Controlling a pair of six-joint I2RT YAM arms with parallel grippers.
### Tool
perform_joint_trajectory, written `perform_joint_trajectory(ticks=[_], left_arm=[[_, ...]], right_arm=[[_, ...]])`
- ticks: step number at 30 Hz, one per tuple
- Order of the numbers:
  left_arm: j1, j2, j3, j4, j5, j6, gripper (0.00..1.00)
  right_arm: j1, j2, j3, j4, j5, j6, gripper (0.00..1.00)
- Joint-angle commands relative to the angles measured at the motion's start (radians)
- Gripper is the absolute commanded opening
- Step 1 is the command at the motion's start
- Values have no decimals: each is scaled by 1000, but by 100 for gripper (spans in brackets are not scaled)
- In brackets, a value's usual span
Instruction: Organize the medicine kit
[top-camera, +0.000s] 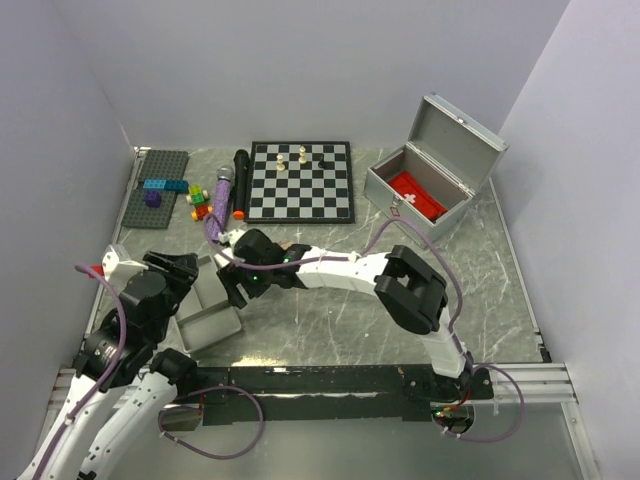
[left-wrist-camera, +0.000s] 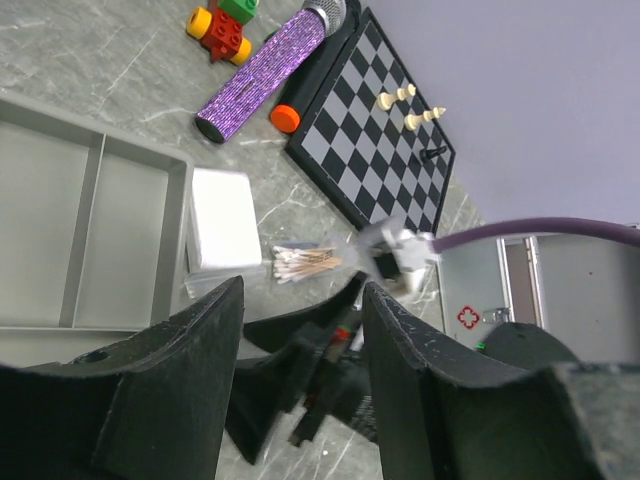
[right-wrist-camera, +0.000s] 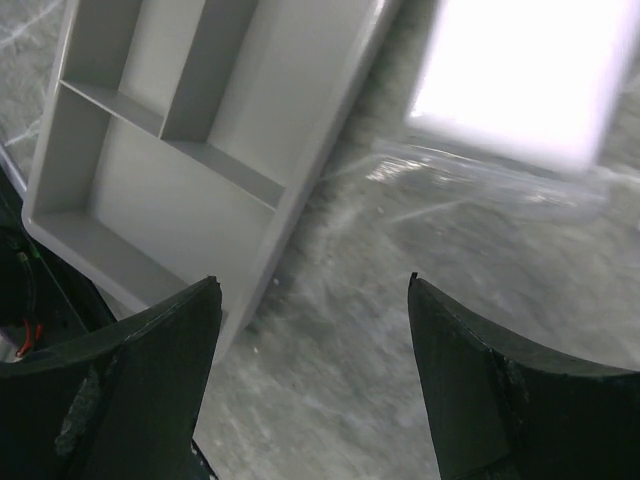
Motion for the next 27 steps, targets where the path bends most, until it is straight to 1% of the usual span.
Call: perform_joint_trajectory(ticks=[1, 7, 9, 11, 13, 16, 22, 27], left_arm=[[3, -29, -14, 15, -11, 27, 55], [3, 2, -14, 10, 11, 36, 54], [3, 3, -17, 17, 17, 41, 54], [3, -1, -22, 26, 21, 44, 54], [3, 0, -27, 36, 31, 55, 54], [3, 12, -31, 53, 44, 67, 54], [4, 60, -37, 84, 69, 93, 54], [3, 95, -45, 122, 101, 130, 54]], right_arm=[[32, 61, 81, -38, -15, -11, 81], [52, 130, 137, -88, -6, -26, 77], [52, 144, 153, -117, 13, -31, 73], [50, 130, 132, -131, 61, -34, 69], [46, 89, 64, -110, 117, -38, 66], [32, 20, -46, -82, 163, -45, 64], [8, -93, -230, -82, 284, -55, 64], [-8, -210, -375, -59, 352, -86, 65]])
